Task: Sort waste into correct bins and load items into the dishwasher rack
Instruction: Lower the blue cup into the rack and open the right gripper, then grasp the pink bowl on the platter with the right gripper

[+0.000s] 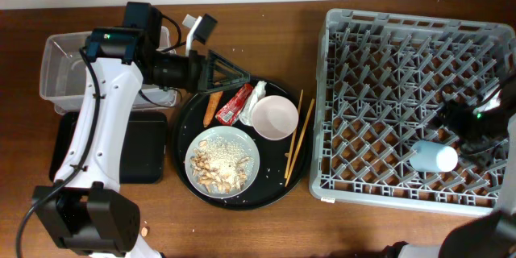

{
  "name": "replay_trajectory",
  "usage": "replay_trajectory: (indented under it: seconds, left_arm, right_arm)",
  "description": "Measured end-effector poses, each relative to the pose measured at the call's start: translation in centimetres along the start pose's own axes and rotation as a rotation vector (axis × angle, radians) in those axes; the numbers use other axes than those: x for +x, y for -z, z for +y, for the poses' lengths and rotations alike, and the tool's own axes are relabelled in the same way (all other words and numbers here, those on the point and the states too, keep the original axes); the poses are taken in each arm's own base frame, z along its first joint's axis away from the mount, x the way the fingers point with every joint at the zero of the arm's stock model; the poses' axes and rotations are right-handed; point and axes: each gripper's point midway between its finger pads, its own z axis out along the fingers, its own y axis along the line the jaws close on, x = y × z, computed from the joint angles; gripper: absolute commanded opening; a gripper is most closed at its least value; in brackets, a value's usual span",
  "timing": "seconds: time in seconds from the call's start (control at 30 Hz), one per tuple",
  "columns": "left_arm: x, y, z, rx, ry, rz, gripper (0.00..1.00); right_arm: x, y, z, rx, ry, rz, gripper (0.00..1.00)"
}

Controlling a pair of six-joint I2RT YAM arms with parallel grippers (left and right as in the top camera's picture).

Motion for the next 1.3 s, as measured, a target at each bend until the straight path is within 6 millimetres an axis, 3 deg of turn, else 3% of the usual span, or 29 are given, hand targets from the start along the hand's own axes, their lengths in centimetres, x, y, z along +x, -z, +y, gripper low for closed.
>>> replay_trajectory:
  seconds: [0.03, 0.07, 0.1, 0.17, 0.2, 0.23, 0.27, 0.3, 0.33, 0.37, 0.43, 0.5, 0.53, 0.63, 0.8, 0.87, 0.9, 1.07, 1.13, 1.17, 1.23, 1.3]
  left_arm:
    - [0.2, 0.0, 0.8, -0.045, -0.001, 0.010, 0.99]
    - [0.4, 0.1, 1.8, -0.105, 0.000, 0.024, 0.99]
    - [0.5, 0.2, 2.6, -0.157, 0.017, 0.033, 0.99]
    - [0.2, 1.7, 4.8, -0.362, 0.088, 0.031, 0.99]
    - [-0.3, 3.0, 5.5, -0.472, 0.109, 0.010, 0.99]
    - [-1.3, 5.5, 5.7, -0.635, 0.123, -0.048, 0.99]
    - [-1.5, 7.8, 5.3, -0.755, 0.140, -0.099, 0.99]
    - [-1.6, 11.2, 3.8, -0.913, 0.154, -0.194, 0.99]
    - [-0.9, 15.4, 0.9, -1.074, 0.167, -0.336, 0.99]
    - [-0.1, 17.6, -0.7, -1.146, 0.176, -0.416, 0.99]
    - [3.2, 21.8, -4.3, -1.300, 0.206, -0.569, 0.99]
    - [5.1, 23.4, -6.1, -1.381, 0.205, -0.633, 0.99]
    - [5.6, 23.9, -6.6, -1.408, 0.206, -0.650, 0.99]
    - [6.3, 24.8, -7.2, -1.455, 0.209, -0.681, 1.00]
    - [6.3, 25.0, -7.1, -1.469, 0.213, -0.685, 0.99]
    - [6.3, 25.0, -7.1, -1.469, 0.214, -0.685, 0.99]
    - [6.4, 25.0, -7.1, -1.469, 0.214, -0.685, 0.99]
    - [6.4, 25.0, -7.1, -1.469, 0.214, -0.685, 0.99]
    - [6.4, 25.0, -7.1, -1.469, 0.215, -0.683, 0.99]
    - [6.4, 25.0, -7.1, -1.470, 0.217, -0.681, 0.99]
    - [6.4, 25.0, -7.1, -1.470, 0.217, -0.681, 0.99]
    - [6.5, 25.0, -7.1, -1.470, 0.218, -0.679, 0.99]
  right_arm:
    - [-0.3, 2.9, 3.5, -0.076, 0.114, -0.122, 0.86]
    - [0.9, 6.0, 7.2, -0.165, 0.238, -0.214, 0.83]
    - [1.7, 7.7, 9.8, -0.225, 0.337, -0.289, 0.79]
    - [6.8, 9.9, 17.6, -0.390, 0.630, -0.342, 0.73]
    - [9.7, 9.8, 20.7, -0.449, 0.742, -0.316, 0.72]
    - [11.9, 9.0, 23.4, -0.478, 0.815, -0.290, 0.67]
    - [13.5, 7.7, 25.1, -0.470, 0.852, -0.259, 0.67]
    - [14.8, 5.8, 26.5, -0.434, 0.868, -0.222, 0.61]
    - [15.9, 1.4, 27.7, -0.318, 0.855, -0.168, 0.57]
    - [15.9, -0.9, 27.8, -0.243, 0.837, -0.155, 0.50]
    - [15.3, -8.6, 27.6, -0.032, 0.795, -0.101, 0.46]
    - [14.3, -13.7, 26.2, 0.116, 0.753, -0.076, 0.46]
    - [14.0, -15.3, 25.7, 0.155, 0.743, -0.065, 0.46]
    - [13.8, -17.2, 25.3, 0.189, 0.721, -0.054, 0.30]
    - [13.2, -17.8, 24.8, 0.174, 0.688, -0.035, 0.24]
    - [13.0, -18.3, 24.2, 0.171, 0.668, -0.014, 0.08]
    - [12.9, -18.4, 24.3, 0.161, 0.662, -0.013, 0.04]
    - [13.1, -18.4, 24.4, 0.130, 0.652, 0.019, 0.04]
    - [13.3, -17.6, 24.3, 0.128, 0.668, 0.029, 0.04]
    - [13.1, -15.9, 25.0, 0.100, 0.682, 0.007, 0.04]
    - [12.2, -9.6, 27.2, -0.009, 0.719, -0.106, 0.04]
    - [10.3, -2.9, 27.5, -0.072, 0.705, -0.270, 0.04]
